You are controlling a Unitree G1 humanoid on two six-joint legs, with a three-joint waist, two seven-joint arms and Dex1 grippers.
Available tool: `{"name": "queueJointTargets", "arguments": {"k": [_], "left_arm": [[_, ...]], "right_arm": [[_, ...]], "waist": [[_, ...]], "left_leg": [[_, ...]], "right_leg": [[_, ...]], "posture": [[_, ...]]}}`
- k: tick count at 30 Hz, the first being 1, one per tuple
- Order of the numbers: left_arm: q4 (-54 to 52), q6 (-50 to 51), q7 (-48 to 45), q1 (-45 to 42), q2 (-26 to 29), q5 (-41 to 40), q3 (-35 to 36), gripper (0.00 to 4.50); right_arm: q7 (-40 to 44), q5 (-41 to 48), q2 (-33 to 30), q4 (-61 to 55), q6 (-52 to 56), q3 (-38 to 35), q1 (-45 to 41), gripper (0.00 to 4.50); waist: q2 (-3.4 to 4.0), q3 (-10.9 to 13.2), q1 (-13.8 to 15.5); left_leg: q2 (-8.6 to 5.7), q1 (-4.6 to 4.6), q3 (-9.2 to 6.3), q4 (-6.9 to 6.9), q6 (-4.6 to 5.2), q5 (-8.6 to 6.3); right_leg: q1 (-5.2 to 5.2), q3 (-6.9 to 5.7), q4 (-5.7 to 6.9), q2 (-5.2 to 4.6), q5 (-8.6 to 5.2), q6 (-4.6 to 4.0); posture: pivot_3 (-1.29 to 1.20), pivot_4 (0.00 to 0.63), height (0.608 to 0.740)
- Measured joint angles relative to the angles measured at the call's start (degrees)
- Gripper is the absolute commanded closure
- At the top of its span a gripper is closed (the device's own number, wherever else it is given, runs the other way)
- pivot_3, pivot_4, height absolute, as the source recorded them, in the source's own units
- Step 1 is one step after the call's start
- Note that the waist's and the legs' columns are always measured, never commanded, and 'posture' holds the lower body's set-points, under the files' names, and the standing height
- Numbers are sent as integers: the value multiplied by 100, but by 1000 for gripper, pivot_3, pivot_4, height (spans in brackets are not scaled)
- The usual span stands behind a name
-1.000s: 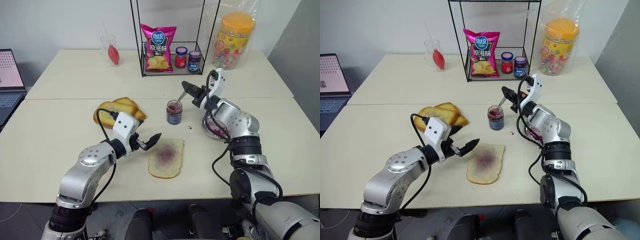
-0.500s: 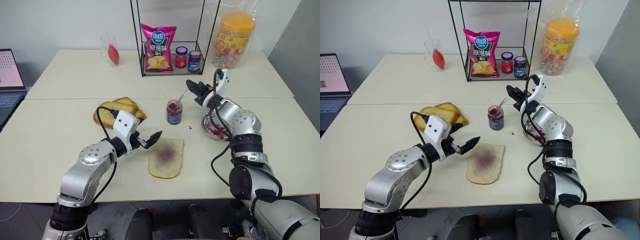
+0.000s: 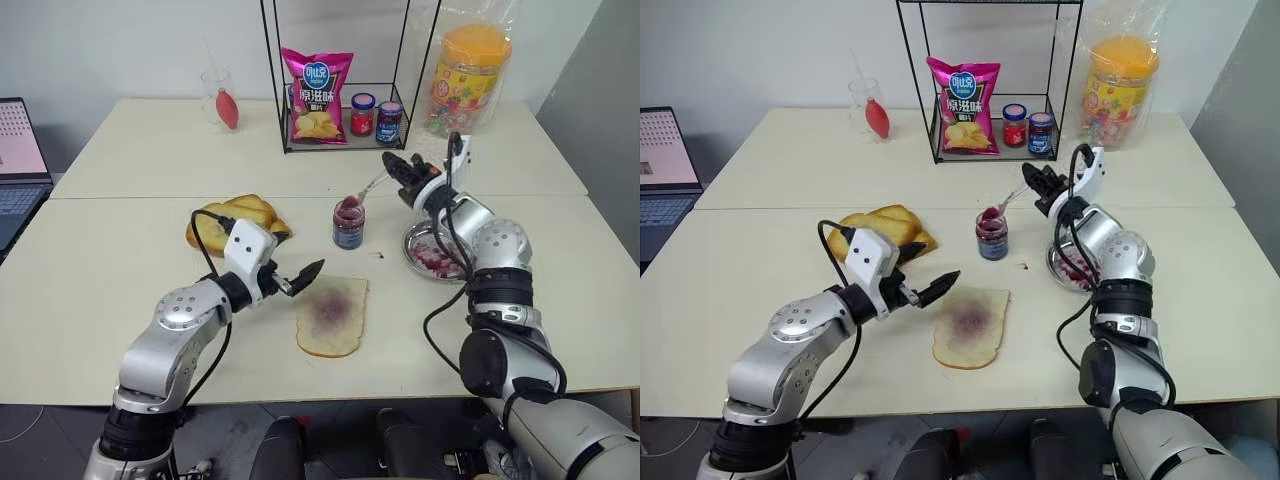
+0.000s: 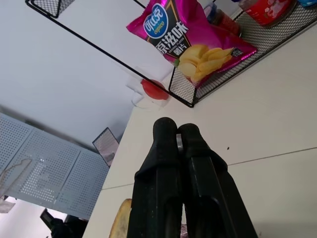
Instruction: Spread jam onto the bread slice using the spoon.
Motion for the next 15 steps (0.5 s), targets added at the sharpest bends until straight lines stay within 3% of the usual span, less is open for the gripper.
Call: {"name": "queueJointTargets", "arguments": {"k": [9, 15], "left_arm": [[-295, -207, -740, 696, 599, -444, 563, 0], [-352, -837, -1495, 1722, 1347, -328, 805, 0]], "right_arm": [[-566, 979, 42, -1632, 1027, -68, 289, 4448], [-723, 1415, 68, -2875, 1720, 591, 942, 4448]], "waist": [[1, 1, -2], [2, 1, -20]], "left_leg": [[2, -4, -1, -11, 1, -1], [8, -2, -3, -14, 1, -1]], "right_leg": [[-9, -2, 0, 0, -8, -13], [-15, -5, 4, 2, -27, -38]], "posture": [[0, 150, 740], [0, 150, 740]]}}
